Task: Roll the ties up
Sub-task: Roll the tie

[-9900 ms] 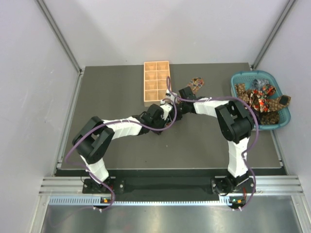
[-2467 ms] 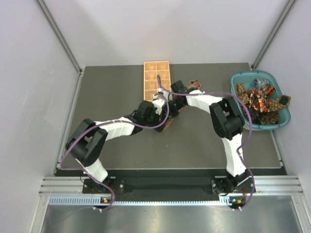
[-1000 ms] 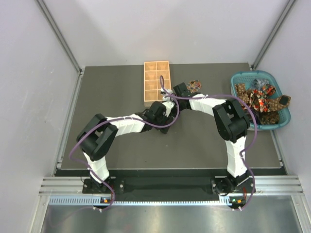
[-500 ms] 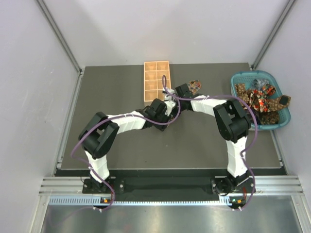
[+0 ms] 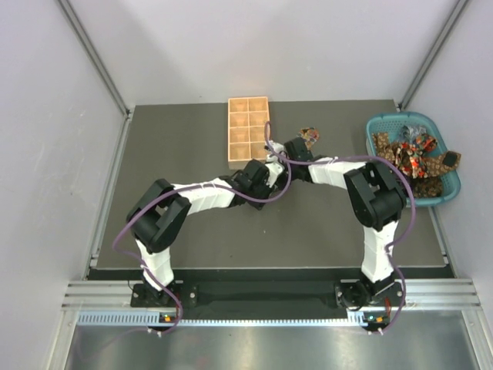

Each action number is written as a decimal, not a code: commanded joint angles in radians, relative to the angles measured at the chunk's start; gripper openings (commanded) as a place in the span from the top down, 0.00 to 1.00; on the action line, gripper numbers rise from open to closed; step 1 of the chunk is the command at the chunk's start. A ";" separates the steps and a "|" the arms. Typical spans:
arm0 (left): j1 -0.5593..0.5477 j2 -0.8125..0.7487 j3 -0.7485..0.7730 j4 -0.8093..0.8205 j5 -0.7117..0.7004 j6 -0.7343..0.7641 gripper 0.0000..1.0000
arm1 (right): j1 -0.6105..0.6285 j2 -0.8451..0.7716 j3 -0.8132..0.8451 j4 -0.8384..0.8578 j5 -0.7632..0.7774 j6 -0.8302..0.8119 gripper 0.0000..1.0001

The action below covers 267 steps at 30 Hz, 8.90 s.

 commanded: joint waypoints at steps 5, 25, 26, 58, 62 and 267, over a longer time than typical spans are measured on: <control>0.021 0.044 -0.052 -0.146 -0.036 -0.146 0.62 | -0.117 -0.119 -0.126 0.197 -0.117 0.111 0.57; 0.022 0.022 -0.029 -0.218 -0.123 -0.156 0.63 | -0.073 -0.033 -0.048 0.095 -0.195 0.066 0.64; 0.021 0.019 -0.029 -0.217 -0.125 -0.156 0.63 | -0.073 -0.031 -0.046 0.098 -0.200 0.066 0.64; 0.028 0.010 0.175 -0.269 -0.010 -0.116 0.26 | -0.053 0.071 0.026 -0.016 -0.220 0.036 0.80; 0.028 0.036 0.216 -0.270 0.017 -0.103 0.26 | -0.053 0.071 0.027 -0.014 -0.222 0.036 0.81; 0.697 -0.568 -0.305 0.061 0.324 -0.587 0.01 | 0.257 -0.058 0.222 -0.418 0.145 -0.127 0.73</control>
